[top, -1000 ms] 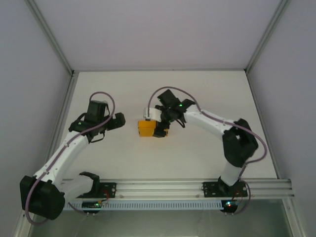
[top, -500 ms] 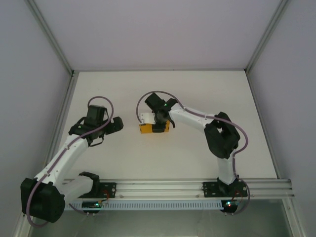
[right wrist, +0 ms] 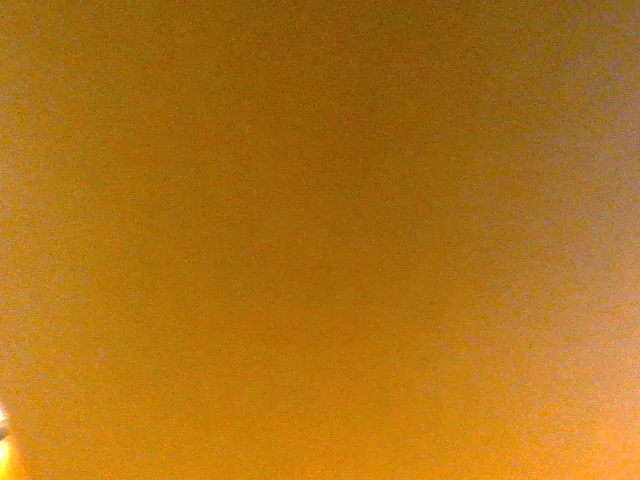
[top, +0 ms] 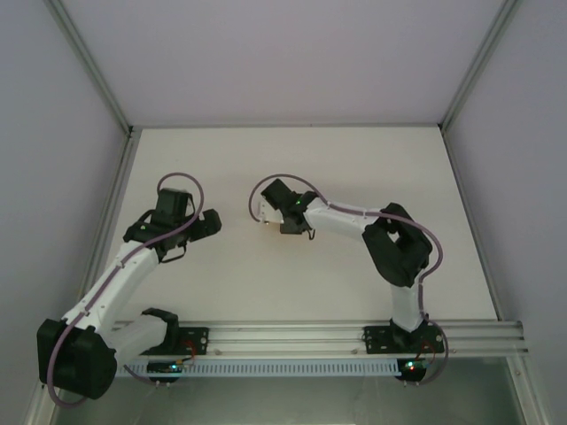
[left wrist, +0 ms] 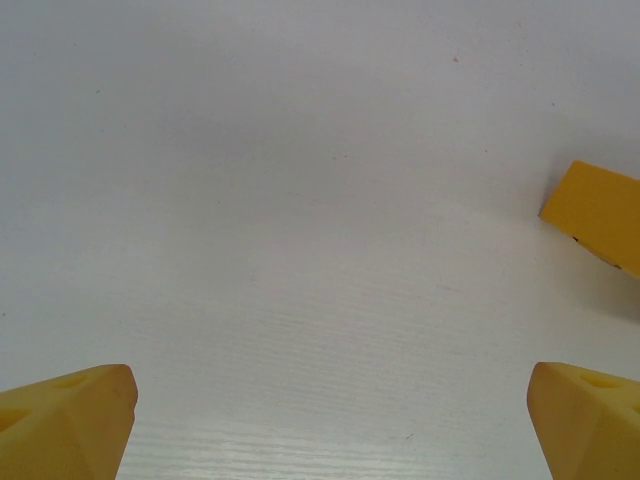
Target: Assemble paper box
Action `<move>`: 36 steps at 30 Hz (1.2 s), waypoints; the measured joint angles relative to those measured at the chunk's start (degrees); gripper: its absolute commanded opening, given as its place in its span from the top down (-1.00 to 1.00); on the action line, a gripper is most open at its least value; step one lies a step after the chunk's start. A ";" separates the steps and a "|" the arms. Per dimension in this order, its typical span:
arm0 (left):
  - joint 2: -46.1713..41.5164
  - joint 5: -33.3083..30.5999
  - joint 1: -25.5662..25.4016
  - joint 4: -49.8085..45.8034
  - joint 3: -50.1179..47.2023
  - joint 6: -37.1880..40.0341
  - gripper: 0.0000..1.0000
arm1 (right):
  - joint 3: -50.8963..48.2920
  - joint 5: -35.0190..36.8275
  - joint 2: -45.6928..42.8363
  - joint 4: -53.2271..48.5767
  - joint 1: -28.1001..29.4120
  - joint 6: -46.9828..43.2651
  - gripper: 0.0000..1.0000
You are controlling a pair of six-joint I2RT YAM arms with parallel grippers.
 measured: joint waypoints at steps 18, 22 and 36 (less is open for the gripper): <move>1.38 -2.49 1.55 2.78 -1.68 1.14 -0.99 | -12.70 -9.73 -21.66 -3.93 5.53 10.64 -0.98; 1.42 -9.11 4.15 7.85 -1.99 3.87 -0.99 | -15.74 -13.60 -29.99 0.39 -5.68 19.17 -0.98; 16.39 -19.89 16.09 54.77 -20.74 20.74 -0.99 | -46.84 -18.80 -30.34 37.99 -44.35 38.88 -0.98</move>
